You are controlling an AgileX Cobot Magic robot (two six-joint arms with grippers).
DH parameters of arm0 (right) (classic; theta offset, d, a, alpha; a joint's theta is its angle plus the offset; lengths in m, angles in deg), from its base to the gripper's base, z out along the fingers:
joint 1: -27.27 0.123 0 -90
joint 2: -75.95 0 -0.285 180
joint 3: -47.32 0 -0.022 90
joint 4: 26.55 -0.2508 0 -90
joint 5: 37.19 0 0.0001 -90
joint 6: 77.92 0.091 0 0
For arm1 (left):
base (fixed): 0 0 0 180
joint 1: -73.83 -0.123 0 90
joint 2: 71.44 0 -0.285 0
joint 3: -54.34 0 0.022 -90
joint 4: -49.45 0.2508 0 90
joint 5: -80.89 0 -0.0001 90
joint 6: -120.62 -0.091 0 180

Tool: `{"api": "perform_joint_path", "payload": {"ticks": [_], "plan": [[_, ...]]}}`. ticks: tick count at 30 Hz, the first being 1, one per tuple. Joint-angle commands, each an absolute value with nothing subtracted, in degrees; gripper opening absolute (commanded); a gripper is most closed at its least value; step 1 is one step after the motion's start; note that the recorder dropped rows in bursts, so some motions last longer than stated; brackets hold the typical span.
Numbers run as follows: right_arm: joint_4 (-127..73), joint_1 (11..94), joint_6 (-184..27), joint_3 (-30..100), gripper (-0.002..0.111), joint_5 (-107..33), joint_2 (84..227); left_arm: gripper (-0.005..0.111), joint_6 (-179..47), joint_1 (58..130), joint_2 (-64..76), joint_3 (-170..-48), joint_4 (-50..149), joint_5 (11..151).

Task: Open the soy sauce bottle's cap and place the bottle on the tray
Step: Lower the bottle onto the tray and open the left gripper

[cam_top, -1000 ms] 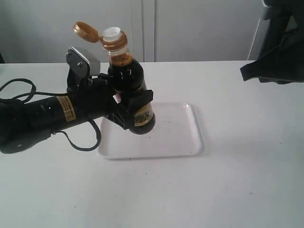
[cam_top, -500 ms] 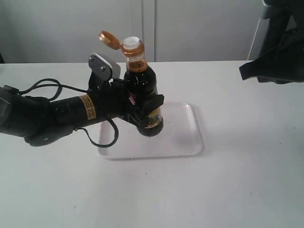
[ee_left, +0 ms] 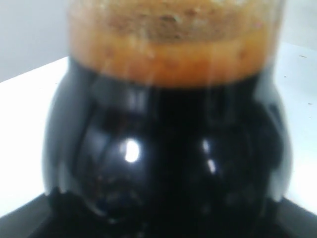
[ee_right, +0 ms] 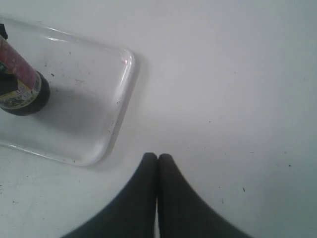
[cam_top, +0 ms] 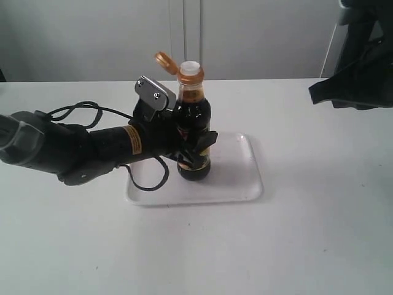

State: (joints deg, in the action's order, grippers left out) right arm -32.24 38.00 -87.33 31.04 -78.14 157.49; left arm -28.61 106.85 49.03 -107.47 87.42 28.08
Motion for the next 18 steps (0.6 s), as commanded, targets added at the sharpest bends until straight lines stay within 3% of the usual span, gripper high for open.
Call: {"api": "perform_joint_path", "payload": {"ticks": [1, 13, 16, 18], "plan": [[-32.37, 37.6, -87.09, 31.21, 0.0, -78.46, 157.31, 0.0, -29.34, 107.04, 50.1, -108.56, 84.24, 19.78], [-32.37, 37.6, -87.09, 30.64, 0.0, -78.08, 157.31, 0.001, -28.08, 107.04, 51.22, -108.56, 84.17, 20.17], [-32.37, 37.6, -87.09, 30.64, 0.0, -78.08, 157.31, 0.013, -28.08, 107.04, 50.7, -108.56, 84.17, 20.64], [-32.37, 37.6, -87.09, 30.64, 0.0, -78.08, 157.31, 0.028, -28.08, 107.04, 50.42, -108.56, 84.17, 20.78]]}}
